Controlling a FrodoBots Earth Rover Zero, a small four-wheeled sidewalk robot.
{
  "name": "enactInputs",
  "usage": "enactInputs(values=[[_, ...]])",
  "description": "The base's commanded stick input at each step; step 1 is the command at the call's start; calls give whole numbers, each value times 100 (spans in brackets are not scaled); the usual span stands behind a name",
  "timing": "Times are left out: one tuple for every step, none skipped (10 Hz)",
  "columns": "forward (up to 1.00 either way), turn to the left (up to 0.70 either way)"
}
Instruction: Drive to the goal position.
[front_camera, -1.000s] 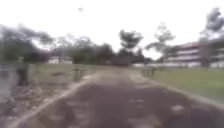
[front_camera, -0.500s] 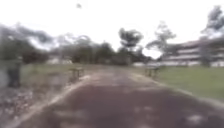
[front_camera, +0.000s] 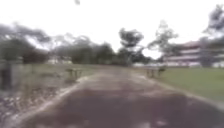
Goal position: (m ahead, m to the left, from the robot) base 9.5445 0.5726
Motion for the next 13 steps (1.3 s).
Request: enactInputs(values=[[70,0],[70,0],[70,0],[70,0],[70,0],[70,0],[70,0],[70,0],[70,0],[70,0],[70,0],[70,0],[70,0]])
